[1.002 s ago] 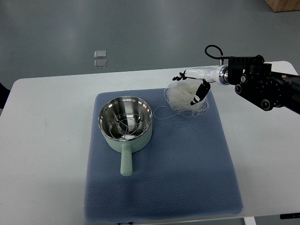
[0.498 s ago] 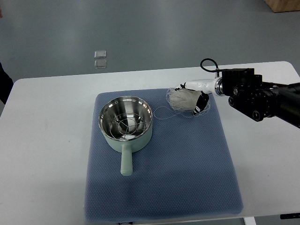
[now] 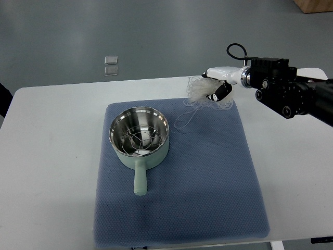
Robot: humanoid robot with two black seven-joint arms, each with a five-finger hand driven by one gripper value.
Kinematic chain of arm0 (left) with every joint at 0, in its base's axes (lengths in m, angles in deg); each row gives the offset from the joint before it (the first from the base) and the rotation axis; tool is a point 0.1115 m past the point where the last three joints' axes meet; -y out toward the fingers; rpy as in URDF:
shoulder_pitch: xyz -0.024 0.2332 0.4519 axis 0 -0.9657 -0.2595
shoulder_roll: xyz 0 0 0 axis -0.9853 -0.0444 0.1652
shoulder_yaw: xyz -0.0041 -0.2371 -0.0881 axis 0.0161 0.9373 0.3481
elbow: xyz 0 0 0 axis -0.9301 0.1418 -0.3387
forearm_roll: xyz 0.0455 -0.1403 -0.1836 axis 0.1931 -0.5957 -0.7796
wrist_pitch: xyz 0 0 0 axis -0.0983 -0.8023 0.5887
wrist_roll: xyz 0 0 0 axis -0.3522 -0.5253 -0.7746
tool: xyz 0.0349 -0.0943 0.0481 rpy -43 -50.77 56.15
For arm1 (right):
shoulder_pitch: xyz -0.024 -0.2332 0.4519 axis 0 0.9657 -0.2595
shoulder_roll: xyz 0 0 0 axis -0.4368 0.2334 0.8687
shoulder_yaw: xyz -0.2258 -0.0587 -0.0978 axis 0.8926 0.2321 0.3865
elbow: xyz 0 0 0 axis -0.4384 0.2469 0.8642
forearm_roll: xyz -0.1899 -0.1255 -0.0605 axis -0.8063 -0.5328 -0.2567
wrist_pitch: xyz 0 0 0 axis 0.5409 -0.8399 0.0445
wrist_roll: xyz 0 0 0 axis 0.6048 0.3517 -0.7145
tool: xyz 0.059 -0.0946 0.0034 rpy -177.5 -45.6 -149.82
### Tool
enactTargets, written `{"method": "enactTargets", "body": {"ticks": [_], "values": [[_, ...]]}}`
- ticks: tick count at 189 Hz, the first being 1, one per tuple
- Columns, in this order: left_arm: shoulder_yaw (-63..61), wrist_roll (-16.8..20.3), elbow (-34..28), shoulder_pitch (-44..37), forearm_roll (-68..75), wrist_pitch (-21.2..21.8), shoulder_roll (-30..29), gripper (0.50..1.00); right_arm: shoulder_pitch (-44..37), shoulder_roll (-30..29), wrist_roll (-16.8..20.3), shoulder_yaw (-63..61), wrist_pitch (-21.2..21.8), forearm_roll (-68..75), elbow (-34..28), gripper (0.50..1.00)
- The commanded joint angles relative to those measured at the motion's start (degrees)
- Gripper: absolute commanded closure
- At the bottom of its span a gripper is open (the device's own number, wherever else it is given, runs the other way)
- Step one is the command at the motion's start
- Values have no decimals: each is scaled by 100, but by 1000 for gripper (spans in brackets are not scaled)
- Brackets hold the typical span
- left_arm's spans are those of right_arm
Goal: Put vermicelli into pot with right hand
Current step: 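Lift the vermicelli with the right hand and carry it over the pot, then lower the vermicelli into the steel pot and open the right hand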
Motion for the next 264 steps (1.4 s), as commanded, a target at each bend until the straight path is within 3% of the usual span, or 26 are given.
{"method": "enactTargets", "body": {"ticks": [1,45,102,163,207,208,209,210,211,212,213,214,215,216,222,243,264], "values": [[1,-2,0,1,0,-3,0,500,-271,185,-25,-79,167,191,-297,1000],[-8,-2,0,1,0,-3,0,500,-702,554,-104,-228,238,507,-1641,1000],[1,-2,18,1,0,-3,0,500,-790,431,-315,-607,633,551,-2608,1000],[-8,-2,44,1,0,-47,0,500,-693,9,-447,-589,642,534,-2723,1000],[-8,-2,53,1,0,-55,0,500,-192,-26,-421,-545,405,446,-2652,1000],[-8,-2,53,1,0,-55,0,500,-175,-26,-421,-536,379,446,-2652,959],[-8,-2,53,1,0,-55,0,500,-175,-26,-421,-536,378,446,-2652,959],[-8,-2,62,1,0,-55,0,500,-157,-26,-421,-536,370,446,-2652,906],[-8,-2,62,1,0,-55,0,500,-157,-26,-421,-536,369,446,-2652,906],[-8,-2,62,1,0,-55,0,500,-140,-26,-421,-536,352,446,-2652,857],[-8,-2,62,1,0,-55,0,500,-140,-26,-421,-536,352,446,-2652,857],[-8,-2,62,1,0,-55,0,500,-131,-18,-421,-536,352,446,-2652,808],[-8,-2,62,1,0,-55,0,500,-131,-17,-421,-536,352,446,-2652,807],[-8,-2,62,1,0,-55,0,500,-122,-17,-421,-536,343,446,-2652,763],[-8,-2,62,1,0,-55,0,500,-113,9,-438,-536,352,454,-2652,691],[-8,-2,71,1,0,-55,0,500,-104,88,-473,-571,378,472,-2661,603],[-8,-2,79,1,0,-55,0,500,-104,150,-544,-624,396,481,-2661,581]]}}
